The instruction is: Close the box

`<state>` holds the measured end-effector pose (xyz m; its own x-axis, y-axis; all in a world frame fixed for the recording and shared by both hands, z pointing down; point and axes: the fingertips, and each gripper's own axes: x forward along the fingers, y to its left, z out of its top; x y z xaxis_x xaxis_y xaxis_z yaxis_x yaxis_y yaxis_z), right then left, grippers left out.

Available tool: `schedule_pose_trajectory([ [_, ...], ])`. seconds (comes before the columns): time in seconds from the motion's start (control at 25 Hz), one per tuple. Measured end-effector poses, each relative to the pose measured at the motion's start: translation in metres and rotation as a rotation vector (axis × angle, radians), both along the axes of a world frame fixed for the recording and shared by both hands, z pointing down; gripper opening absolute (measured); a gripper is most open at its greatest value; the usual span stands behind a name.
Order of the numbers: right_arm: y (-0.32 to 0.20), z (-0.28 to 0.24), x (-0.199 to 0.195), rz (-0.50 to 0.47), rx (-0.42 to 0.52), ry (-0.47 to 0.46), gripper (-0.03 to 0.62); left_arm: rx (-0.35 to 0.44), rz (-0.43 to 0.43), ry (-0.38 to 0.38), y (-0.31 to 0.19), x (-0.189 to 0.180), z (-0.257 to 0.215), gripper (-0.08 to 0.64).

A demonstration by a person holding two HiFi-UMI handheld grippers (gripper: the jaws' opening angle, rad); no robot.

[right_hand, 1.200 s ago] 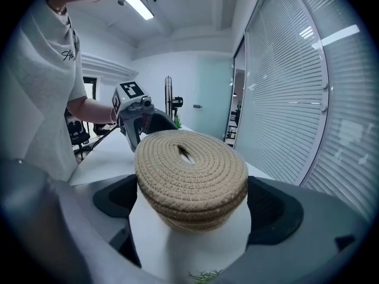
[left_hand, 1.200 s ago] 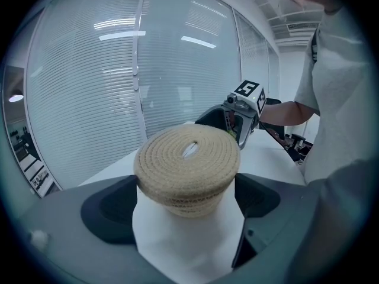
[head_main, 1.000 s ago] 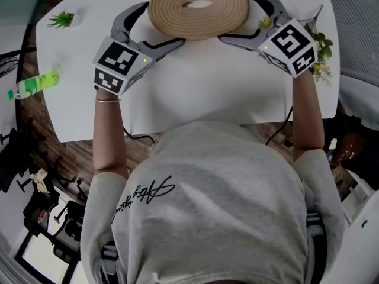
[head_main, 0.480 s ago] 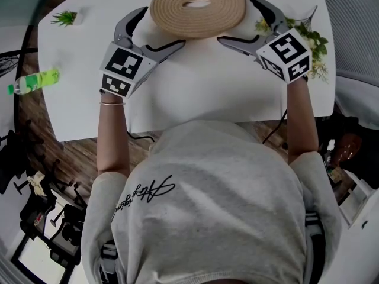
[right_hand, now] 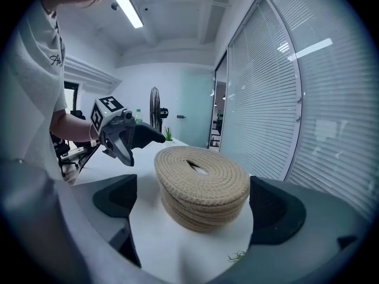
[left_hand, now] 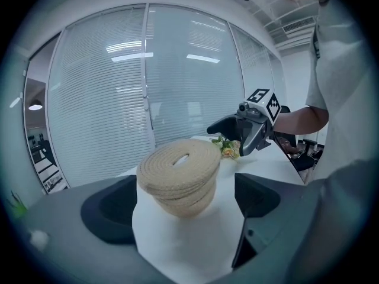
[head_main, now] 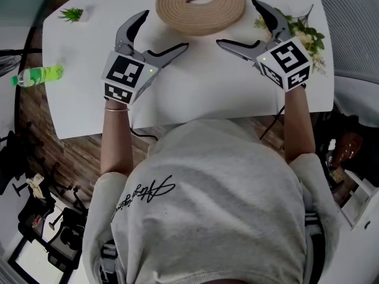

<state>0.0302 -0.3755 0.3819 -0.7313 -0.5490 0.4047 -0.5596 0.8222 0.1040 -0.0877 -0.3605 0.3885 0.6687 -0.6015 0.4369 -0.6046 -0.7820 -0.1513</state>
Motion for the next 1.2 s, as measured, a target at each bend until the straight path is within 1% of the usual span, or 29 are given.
schedule_pose_trajectory([
  [0.16,0.019,-0.006,-0.011,-0.015,0.008,0.001,0.578,0.011,-0.012,0.004,0.011,-0.004,-0.003,0.500],
  [0.36,0.041,-0.010,-0.024,-0.025,0.025,-0.004,0.575,0.004,-0.025,0.028,0.031,-0.010,-0.006,0.500],
  [0.52,0.059,-0.016,-0.035,-0.031,0.037,-0.021,0.572,0.022,-0.014,0.055,0.048,-0.008,-0.012,0.500],
  [0.72,0.083,-0.021,-0.049,-0.037,0.048,-0.027,0.571,0.041,-0.009,0.068,0.071,-0.012,-0.018,0.500],
  [1.04,0.113,-0.027,-0.067,-0.042,0.068,-0.052,0.549,0.072,-0.039,0.096,0.098,-0.028,-0.026,0.499],
  [1.2,0.125,-0.032,-0.075,-0.041,0.073,-0.087,0.540,0.079,-0.050,0.102,0.109,-0.035,-0.029,0.499],
])
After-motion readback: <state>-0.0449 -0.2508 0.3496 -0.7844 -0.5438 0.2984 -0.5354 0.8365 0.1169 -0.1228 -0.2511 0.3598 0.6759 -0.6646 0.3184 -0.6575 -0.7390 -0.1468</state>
